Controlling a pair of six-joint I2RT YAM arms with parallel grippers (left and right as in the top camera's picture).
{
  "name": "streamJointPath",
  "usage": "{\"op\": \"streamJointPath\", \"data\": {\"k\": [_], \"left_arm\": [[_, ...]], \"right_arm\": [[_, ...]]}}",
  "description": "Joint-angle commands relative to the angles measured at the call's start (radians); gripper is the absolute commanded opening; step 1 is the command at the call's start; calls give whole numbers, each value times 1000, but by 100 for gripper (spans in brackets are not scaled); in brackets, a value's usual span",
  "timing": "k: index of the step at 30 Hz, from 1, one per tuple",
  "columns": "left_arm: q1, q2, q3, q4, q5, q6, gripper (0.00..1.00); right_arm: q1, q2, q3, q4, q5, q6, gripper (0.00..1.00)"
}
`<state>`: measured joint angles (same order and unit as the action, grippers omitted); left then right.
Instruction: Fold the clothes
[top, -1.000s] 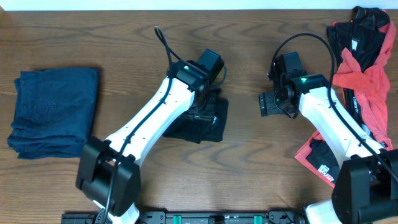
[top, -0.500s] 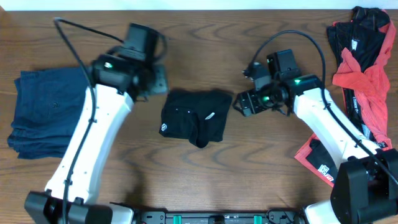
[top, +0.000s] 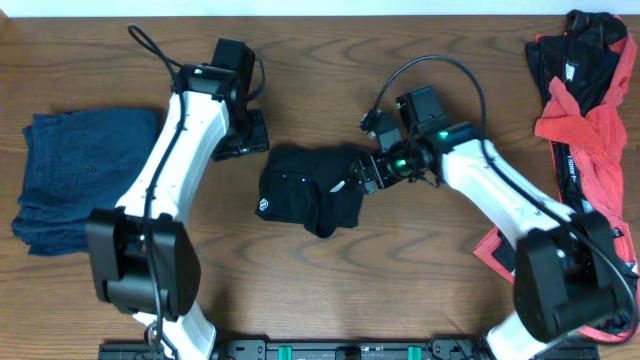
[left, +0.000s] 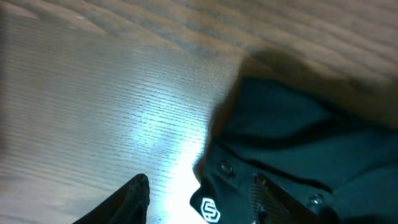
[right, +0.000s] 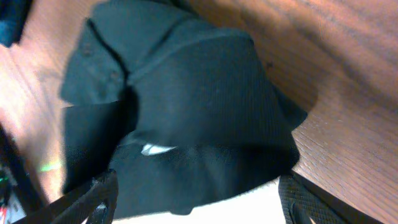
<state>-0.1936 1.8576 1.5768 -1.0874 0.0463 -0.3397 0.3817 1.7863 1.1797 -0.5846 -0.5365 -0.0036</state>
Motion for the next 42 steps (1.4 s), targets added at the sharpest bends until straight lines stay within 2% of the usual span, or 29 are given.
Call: {"op": "streamJointPath", "data": {"k": [1,2,4,6,9,11,13,14,20,23,25,28,33,34,42], "left_arm": [[-8,47,-13,6,32,6,54],[-13,68,-13,10,46,7,54],[-22,103,-13,14,51,11,54],[-32,140,-13,14,51,14,54],[-44,191,-13,13,52,14,54],[-50,213,-13,12,52,14,55],[-54,225,-13,12,53,13,54],[-55,227,-13,12,56,14,54],[-56,227,-13,16,101,13,54],[-60,227,-13,11,103,13,54],[-61,227,-13,5,103,13,54],[-61,227,-13,0,103,14,55],[-61,227,-13,0,103,14,54],[-61,227,-13,0,103,13,55],[-61,227,-13,-3,103,13,54]], "right_arm": [[19,50,2,26,5,51,77],[20,59,2,37,5,52,70],[17,61,2,43,21,53,47],[4,56,2,43,65,90,28],[-37,43,2,39,183,195,15],[-66,39,2,43,193,201,11],[-93,39,2,47,193,185,1],[-102,39,2,48,194,175,1],[-119,39,2,145,241,155,1],[-114,39,2,124,172,138,2],[-112,39,2,64,75,93,17],[-112,39,2,0,61,87,32],[-113,39,2,-37,18,87,68],[-113,39,2,-34,-1,82,73],[-113,39,2,27,-152,56,70]]}}
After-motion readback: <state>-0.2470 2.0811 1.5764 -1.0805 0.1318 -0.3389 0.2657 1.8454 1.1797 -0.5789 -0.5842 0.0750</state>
